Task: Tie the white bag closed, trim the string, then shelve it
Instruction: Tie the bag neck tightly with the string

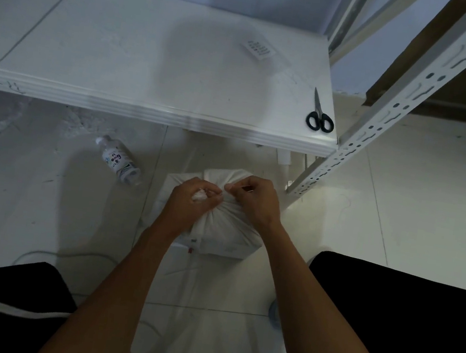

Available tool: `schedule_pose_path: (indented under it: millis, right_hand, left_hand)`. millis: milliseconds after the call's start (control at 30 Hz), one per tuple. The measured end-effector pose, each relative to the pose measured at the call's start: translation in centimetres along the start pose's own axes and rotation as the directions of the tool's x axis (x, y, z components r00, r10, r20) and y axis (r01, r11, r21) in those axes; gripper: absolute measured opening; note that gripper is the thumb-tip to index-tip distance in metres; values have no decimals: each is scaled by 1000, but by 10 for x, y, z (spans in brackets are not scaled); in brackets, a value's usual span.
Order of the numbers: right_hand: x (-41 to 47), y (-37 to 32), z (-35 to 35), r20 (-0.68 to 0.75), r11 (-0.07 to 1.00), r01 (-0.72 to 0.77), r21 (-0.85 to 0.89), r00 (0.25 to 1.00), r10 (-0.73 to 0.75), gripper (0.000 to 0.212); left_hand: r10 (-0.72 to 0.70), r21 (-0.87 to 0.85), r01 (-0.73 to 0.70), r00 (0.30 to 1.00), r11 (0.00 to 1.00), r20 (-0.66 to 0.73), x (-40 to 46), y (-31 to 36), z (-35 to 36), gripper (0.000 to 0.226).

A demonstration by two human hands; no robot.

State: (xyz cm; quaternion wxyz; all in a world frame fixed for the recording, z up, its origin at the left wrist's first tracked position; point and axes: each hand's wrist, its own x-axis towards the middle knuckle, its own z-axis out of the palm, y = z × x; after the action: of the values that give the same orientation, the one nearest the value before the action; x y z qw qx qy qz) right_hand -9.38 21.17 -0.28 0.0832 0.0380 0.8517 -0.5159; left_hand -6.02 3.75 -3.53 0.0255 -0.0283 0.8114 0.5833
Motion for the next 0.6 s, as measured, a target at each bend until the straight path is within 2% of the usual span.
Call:
schedule_pose_path:
  millis: [100, 167, 233, 300, 367, 433, 533, 600]
  right_hand:
    - [3, -4, -1, 18, 997, 42, 59, 999, -43, 18]
    - [4, -8, -1, 51, 989, 78, 126, 995, -85, 18]
    - [9, -14, -4, 24, 979, 110, 170, 993, -115, 16]
    - [17, -24, -15, -138, 976, 151, 156, 982, -130, 12]
    - [32, -37, -32, -392, 980, 180, 86, 910, -133, 5]
    - [52, -45, -52, -554, 994, 103, 23, 829, -73, 5]
    - [84, -48, -81, -642, 997, 27, -77, 764, -70, 7]
    - [98, -49, -99, -648, 988, 0, -152, 755, -99, 7]
  left_hand:
    - [21, -14, -22, 999, 1000, -43, 2, -2, 0, 7]
    - [-15, -73, 12, 999, 997, -38, 2, -3, -2, 9]
    - [-67, -155, 62, 998, 986, -23, 2, -2, -3, 9]
    - [-92, -178, 87, 995, 980, -22, 1, -1, -2, 9]
    - [-112, -182, 106, 994, 978, -20, 0, 0, -1, 9]
    - [-128, -189, 123, 992, 974, -14, 1, 0, 0, 9]
    - [-123, -193, 116, 992, 974, -28, 6, -2, 3, 7]
    - [-92, -179, 77, 993, 981, -74, 11, -3, 6, 7]
